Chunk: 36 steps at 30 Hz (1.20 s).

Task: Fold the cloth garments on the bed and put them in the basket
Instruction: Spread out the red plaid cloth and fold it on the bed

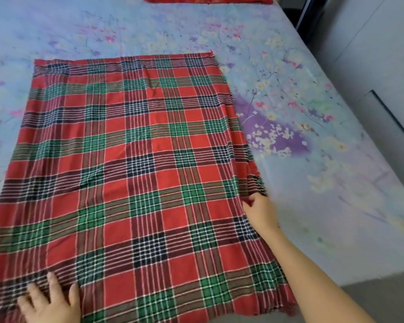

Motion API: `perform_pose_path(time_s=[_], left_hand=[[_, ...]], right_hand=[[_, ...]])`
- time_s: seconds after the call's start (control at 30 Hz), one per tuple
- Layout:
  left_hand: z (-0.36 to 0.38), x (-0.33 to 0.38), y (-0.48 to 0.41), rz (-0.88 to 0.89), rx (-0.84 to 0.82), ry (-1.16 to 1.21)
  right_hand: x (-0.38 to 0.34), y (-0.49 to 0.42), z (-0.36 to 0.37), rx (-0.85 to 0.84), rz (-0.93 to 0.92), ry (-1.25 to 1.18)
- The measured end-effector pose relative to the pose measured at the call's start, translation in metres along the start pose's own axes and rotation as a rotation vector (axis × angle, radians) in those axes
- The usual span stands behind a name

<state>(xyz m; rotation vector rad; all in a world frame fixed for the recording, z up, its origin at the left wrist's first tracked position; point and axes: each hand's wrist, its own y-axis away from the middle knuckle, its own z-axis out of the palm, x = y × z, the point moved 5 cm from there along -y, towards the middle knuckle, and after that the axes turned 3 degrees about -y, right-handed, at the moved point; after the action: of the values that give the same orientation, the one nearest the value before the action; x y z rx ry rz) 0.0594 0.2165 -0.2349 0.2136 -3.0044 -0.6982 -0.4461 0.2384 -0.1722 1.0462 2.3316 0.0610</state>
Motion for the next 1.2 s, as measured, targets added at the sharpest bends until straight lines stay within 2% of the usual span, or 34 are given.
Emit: perform_pose_path(time_s=[0.03, 0.13, 0.17, 0.27, 0.3, 0.43, 0.57, 0.7, 0.83, 0.93, 1.0, 1.07, 1.1, 1.2], left_hand=[[-0.008, 0.011, 0.013, -0.043, -0.096, 0.055], [-0.037, 0.036, 0.03, -0.105, 0.008, -0.077], [-0.048, 0.046, 0.03, -0.061, 0.082, -0.142], [-0.048, 0.076, 0.034, 0.266, 0.112, -0.228], [-0.048, 0.087, 0.038, 0.304, 0.087, -0.262], [-0.027, 0.109, 0.037, 0.283, -0.111, -0.2], [-0.026, 0.11, 0.039, 0.243, -0.143, -0.238], [-0.022, 0.107, 0.038, 0.246, -0.145, -0.252], [-0.02, 0.106, 0.04, 0.251, -0.13, -0.239], [-0.023, 0.104, 0.04, 0.253, -0.125, -0.226], [-0.023, 0.101, 0.041, 0.252, -0.139, -0.228], [-0.022, 0.096, 0.045, 0.25, -0.142, -0.236], [-0.021, 0.094, 0.046, 0.251, -0.14, -0.236], [-0.023, 0.091, 0.047, 0.247, -0.148, -0.242]], right_hand=[[0.0, 0.002, 0.006, -0.008, 0.031, -0.045], [-0.002, 0.007, 0.013, -0.002, 0.129, -0.071], [-0.001, 0.009, 0.014, -0.024, 0.152, -0.06], [0.007, 0.011, 0.015, -0.141, 0.202, -0.126], [0.009, 0.012, 0.014, -0.178, 0.207, -0.171], [0.021, 0.017, -0.004, -0.164, 0.194, -0.231], [0.05, 0.017, -0.025, -0.039, 0.216, -0.343], [0.078, 0.01, -0.032, -0.02, 0.216, -0.256], [0.088, 0.034, -0.023, -0.145, 0.226, -0.239], [0.111, 0.067, -0.015, -0.401, 0.255, -0.128], [0.128, 0.086, -0.022, -0.471, 0.299, -0.151], [0.14, 0.092, -0.044, -0.373, 0.32, -0.198], [0.146, 0.088, -0.058, -0.276, 0.29, -0.12], [0.142, 0.081, -0.085, -0.026, 0.178, 0.365]])
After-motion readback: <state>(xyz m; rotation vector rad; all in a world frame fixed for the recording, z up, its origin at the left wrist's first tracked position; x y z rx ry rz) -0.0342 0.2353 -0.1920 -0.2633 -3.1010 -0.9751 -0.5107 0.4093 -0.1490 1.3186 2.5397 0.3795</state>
